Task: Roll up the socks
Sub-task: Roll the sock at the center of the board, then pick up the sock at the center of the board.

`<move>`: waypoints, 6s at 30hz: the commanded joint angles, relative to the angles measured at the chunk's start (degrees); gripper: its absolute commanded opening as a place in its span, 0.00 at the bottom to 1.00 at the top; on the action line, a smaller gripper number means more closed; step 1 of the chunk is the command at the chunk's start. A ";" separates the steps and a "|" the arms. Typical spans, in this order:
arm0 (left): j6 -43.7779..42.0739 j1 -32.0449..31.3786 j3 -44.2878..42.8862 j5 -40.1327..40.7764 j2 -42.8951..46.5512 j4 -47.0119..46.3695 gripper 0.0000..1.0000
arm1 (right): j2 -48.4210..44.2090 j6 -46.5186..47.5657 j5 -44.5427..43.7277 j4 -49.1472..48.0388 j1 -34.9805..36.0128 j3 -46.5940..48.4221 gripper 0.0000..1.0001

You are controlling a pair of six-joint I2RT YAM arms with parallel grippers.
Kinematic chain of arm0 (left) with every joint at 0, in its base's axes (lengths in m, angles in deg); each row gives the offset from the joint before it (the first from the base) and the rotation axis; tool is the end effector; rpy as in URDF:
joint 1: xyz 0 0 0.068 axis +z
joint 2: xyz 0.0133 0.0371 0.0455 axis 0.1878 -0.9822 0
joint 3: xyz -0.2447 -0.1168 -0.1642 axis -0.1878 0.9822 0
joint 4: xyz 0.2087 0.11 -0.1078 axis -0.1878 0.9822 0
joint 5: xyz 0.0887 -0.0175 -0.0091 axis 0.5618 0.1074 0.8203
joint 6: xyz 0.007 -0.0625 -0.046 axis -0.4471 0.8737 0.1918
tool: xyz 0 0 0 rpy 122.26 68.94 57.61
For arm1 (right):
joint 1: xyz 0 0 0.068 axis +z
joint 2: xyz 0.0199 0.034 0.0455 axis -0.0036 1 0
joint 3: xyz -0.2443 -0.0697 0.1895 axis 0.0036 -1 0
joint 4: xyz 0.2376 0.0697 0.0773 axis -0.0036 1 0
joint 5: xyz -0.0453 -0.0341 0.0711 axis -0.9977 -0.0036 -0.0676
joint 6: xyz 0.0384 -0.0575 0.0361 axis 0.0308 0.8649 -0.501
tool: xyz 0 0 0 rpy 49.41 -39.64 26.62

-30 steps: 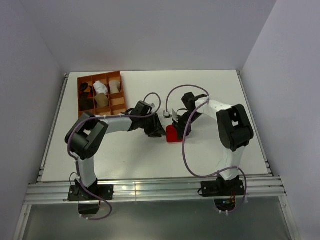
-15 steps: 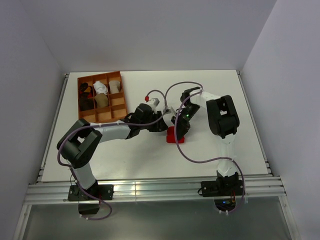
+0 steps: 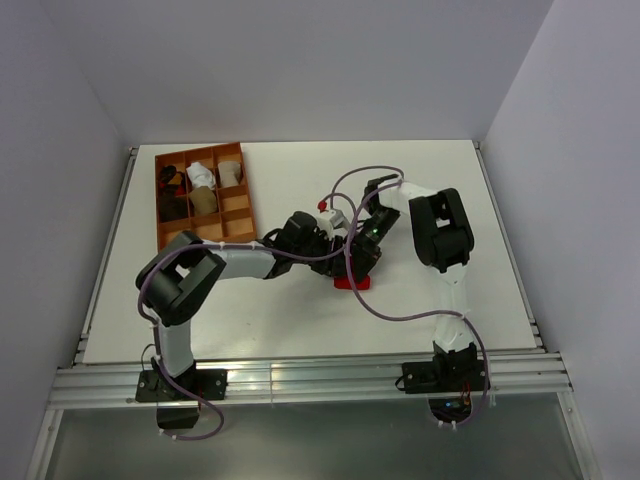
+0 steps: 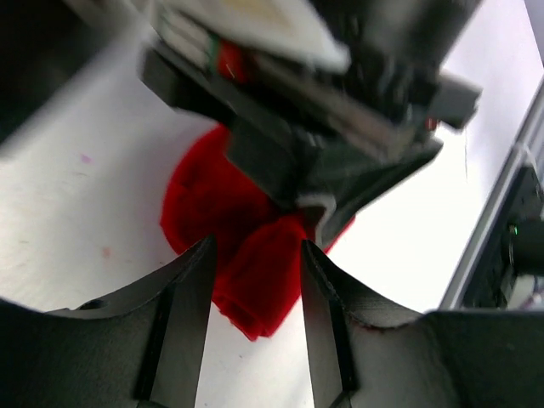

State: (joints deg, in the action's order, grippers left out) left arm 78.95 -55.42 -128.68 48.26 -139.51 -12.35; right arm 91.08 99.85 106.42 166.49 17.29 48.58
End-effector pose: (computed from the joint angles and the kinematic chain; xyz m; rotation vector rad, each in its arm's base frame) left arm 0.2869 -0.3179 0.1858 0.5847 2.2592 -1.1036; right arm 0.3582 0.1636 0.1422 1.4340 -2.3223 -1.3046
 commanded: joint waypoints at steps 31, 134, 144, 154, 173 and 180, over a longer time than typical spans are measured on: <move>5.43 -0.23 -12.04 -3.77 -9.61 25.66 0.00 | -20.38 -13.24 -5.35 -23.46 -4.75 -13.22 0.62; 7.28 5.40 -3.26 9.77 8.50 18.03 0.50 | -16.45 -4.37 -12.55 -22.15 2.81 -19.30 0.20; -4.49 -5.23 -7.21 24.41 7.88 21.45 0.51 | -10.03 -6.57 -11.32 -15.65 1.93 -12.87 0.20; -16.09 -16.48 -7.13 51.40 8.41 24.63 0.55 | -7.13 -7.44 -11.59 -11.87 1.75 -9.45 0.19; -32.97 -28.08 -7.39 55.19 4.10 21.64 0.75 | -1.42 -8.15 -11.50 -5.28 1.49 -3.91 0.19; -37.28 -31.86 -8.35 57.48 -0.82 20.05 0.75 | -0.54 -8.59 -12.11 -3.61 1.40 -2.85 0.19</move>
State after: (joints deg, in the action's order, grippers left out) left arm 44.83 -85.80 -134.91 103.88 -139.12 10.31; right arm 88.13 90.36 101.02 164.66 19.02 44.87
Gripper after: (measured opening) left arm 0.749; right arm 0.304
